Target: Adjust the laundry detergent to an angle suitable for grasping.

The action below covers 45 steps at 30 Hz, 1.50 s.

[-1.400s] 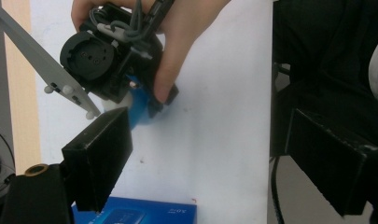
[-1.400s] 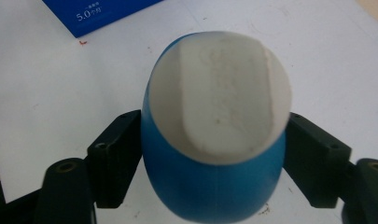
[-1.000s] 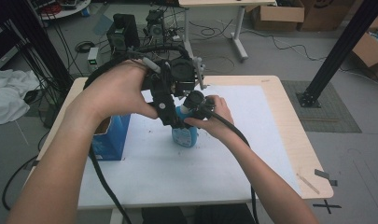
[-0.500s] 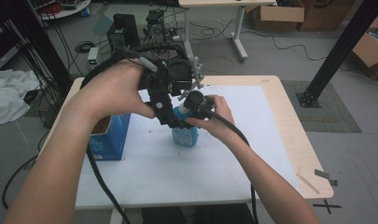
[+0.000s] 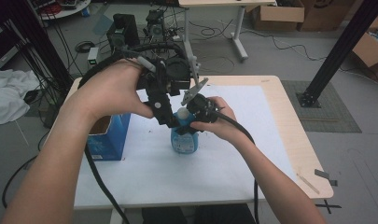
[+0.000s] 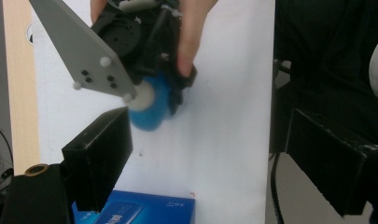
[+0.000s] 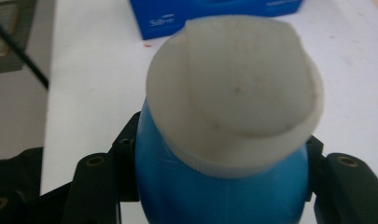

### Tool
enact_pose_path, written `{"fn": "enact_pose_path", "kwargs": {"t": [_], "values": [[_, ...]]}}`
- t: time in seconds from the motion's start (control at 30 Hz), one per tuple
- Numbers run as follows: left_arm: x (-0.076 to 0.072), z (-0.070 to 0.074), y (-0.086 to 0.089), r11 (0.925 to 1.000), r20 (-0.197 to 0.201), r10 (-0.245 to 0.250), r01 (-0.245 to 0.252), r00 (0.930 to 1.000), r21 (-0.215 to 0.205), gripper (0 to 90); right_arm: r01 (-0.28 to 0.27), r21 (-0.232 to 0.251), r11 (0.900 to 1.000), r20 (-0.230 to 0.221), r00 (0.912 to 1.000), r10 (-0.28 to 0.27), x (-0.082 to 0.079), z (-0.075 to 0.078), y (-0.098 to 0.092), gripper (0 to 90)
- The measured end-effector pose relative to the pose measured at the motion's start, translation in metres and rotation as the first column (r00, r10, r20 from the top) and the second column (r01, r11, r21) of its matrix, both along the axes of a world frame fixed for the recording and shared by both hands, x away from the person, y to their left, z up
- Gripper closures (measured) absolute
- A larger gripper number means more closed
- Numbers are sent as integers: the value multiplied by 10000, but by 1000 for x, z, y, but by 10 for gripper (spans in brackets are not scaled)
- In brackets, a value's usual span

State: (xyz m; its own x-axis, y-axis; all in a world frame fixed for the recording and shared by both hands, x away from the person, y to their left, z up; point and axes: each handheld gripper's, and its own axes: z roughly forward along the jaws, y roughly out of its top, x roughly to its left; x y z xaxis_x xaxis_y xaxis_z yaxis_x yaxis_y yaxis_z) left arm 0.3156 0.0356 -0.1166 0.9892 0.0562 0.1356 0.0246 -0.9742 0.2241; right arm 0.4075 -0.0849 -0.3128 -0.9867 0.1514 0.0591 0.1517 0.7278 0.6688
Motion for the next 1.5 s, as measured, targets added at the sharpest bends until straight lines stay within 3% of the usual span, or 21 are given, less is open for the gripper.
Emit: {"fn": "enact_pose_path", "kwargs": {"t": [0.07, 0.2, 0.53, 0.83, 0.97, 1.1, 1.2, 1.4, 1.5], "values": [[0, -1, -1, 10000, -20, 43, -43, 10000, -59, 154, -581, 151, 9982, -99, 9983, 582, -4, -2, 3, 391], [0, -2, -3, 10000, -50, -60, 60, 10000, 37, 155, -1107, 221, 9936, -51, 9938, 1109, -8, -6, 7, 391], [1, -4, -4, 9999, -73, -112, 113, 9999, 57, 154, -1811, 79, 9834, -34, 9835, 1811, -11, -13, 12, 391], [2, -5, -3, 10000, -80, -92, 92, 9999, -8, 155, -1717, -364, 9845, -157, 9851, 1712, -10, -12, 8, 382], [2, -6, -5, 9999, -88, -100, 101, 9999, 83, 154, -1642, -750, 9836, -98, 9864, 1639, -14, -12, 12, 289], [0, -5, -5, 9999, -87, -109, 110, 9999, 100, 154, -1611, -642, 9848, -321, 9867, 1594, -14, -9, 10, 251], [-1, -2, -3, 9999, -35, -87, 88, 10000, 139, 154, -1541, -828, 9846, -556, 9871, 1498, -14, 0, 2, 214], [-1, 1, -1, 10000, 61, -39, 39, 10000, 41, 154, -1353, -863, 9870, -413, 9904, 1321, -14, 19, -19, 200], [-1, 2, -1, 9999, 58, -96, 96, 9999, -59, 154, -869, -875, 9924, -380, 9958, 839, -10, 32, -37, 186]]}}
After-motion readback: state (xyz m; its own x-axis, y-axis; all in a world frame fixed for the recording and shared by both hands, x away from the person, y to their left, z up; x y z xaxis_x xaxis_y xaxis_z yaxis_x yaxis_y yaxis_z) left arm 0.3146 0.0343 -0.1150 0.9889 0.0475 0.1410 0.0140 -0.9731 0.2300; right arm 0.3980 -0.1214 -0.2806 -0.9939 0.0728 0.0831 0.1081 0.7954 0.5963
